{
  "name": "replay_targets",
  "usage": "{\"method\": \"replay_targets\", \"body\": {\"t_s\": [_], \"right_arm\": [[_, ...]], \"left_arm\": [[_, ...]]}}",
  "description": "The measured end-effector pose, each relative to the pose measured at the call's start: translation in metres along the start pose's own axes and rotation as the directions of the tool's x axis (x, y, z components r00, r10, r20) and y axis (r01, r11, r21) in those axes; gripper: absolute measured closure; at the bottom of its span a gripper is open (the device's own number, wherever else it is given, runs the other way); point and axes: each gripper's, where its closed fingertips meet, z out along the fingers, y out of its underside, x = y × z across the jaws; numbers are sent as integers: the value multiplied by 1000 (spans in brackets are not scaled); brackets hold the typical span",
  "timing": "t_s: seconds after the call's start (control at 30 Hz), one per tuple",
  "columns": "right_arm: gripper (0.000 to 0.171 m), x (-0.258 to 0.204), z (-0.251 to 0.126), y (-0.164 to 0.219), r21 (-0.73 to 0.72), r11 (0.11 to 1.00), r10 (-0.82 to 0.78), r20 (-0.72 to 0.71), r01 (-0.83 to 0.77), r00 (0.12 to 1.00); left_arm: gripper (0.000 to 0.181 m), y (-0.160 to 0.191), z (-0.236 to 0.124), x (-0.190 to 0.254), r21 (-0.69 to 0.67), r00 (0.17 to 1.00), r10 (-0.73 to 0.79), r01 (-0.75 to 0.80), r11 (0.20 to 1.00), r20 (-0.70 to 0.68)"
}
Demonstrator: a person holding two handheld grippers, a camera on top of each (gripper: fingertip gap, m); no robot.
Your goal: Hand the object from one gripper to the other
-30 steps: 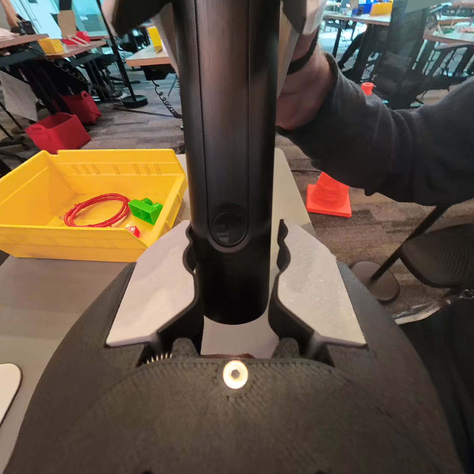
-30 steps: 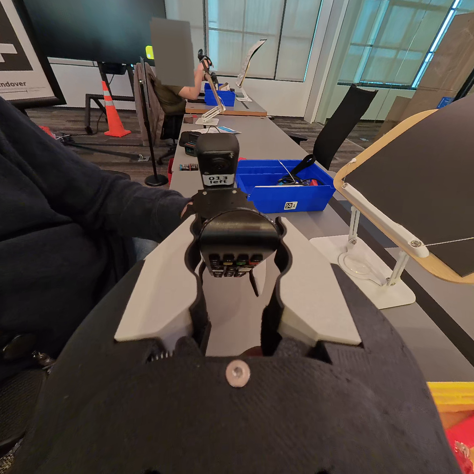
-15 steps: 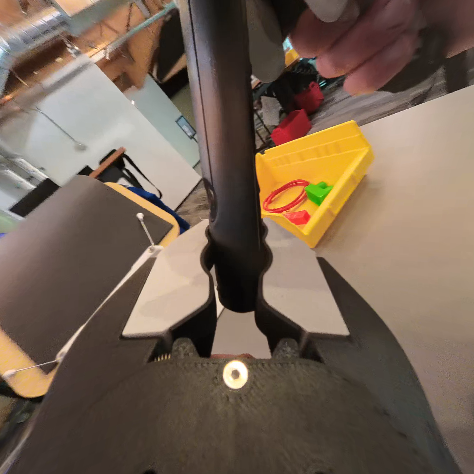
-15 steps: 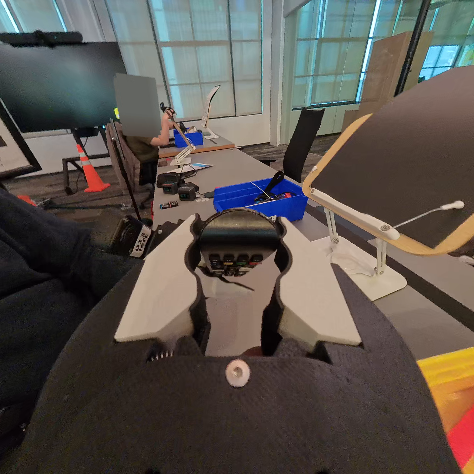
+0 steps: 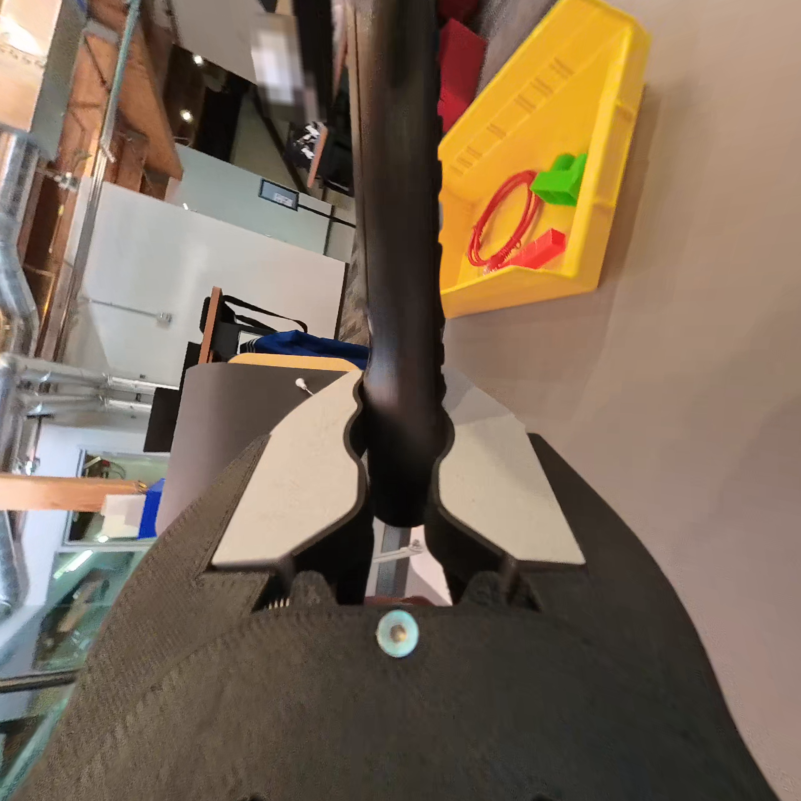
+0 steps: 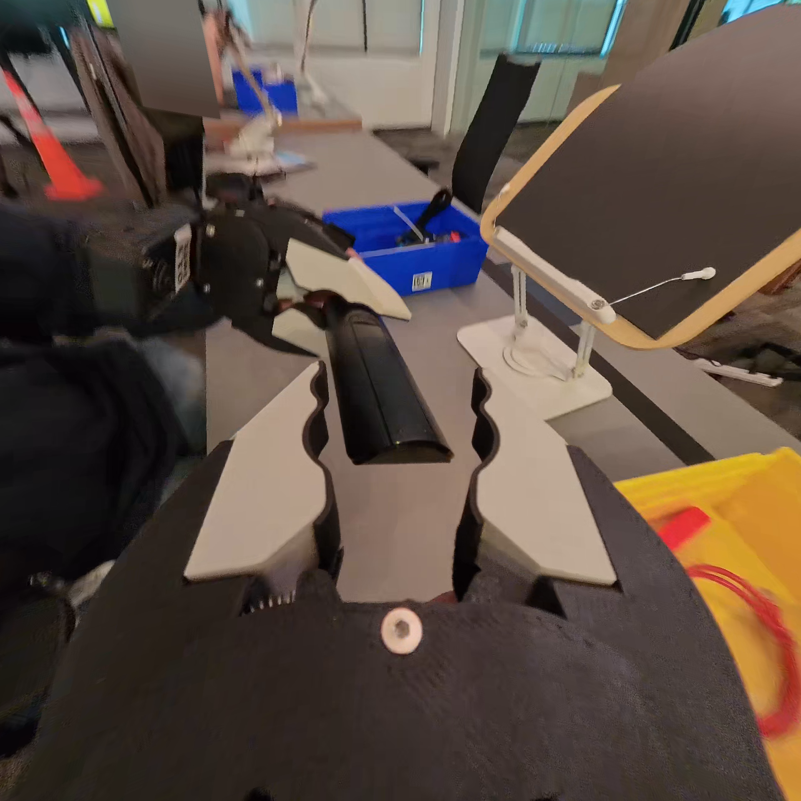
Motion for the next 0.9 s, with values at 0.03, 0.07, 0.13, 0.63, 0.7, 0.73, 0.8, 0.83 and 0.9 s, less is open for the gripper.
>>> {"method": "replay_targets", "body": {"t_s": [0.03, 0.07, 0.13, 0.63, 0.7, 0.73, 0.8, 0.83, 0.9], "right_arm": [[106, -3, -3, 2, -70, 997, -42, 3, 42, 999], [100, -5, -4, 5, -147, 986, -84, 9, 84, 996], [96, -12, 0, 15, -278, 948, -142, 65, 155, 988], [124, -28, 46, 77, -559, 785, -119, 287, 268, 950], [125, -28, 49, 74, -513, 826, -102, 274, 235, 956], [125, -28, 49, 72, -487, 846, -91, 267, 216, 959], [125, -24, 52, 65, -418, 895, -60, 236, 157, 970], [125, -22, 52, 61, -375, 919, -37, 219, 119, 975], [124, -14, 52, 50, -271, 962, 12, 179, 38, 984]], "left_arm": [[156, 1, 0, 1, -4, 999, 28, -28, 1000, -17], [156, 1, -1, 2, -8, 998, 47, -47, 999, -30], [156, 0, -1, 4, -13, 994, 87, -88, 996, -59], [156, -12, -1, 15, -22, 933, 320, -328, 944, -166], [153, -13, -1, 12, -15, 947, 277, -283, 959, -164], [150, -13, -1, 8, -24, 954, 253, -260, 965, -159], [124, -12, -1, -6, -57, 972, 203, -211, 976, -121], [114, -12, -2, -14, -68, 979, 176, -183, 981, -100], [106, -14, -7, -26, -44, 994, 96, -98, 994, -58]]}}
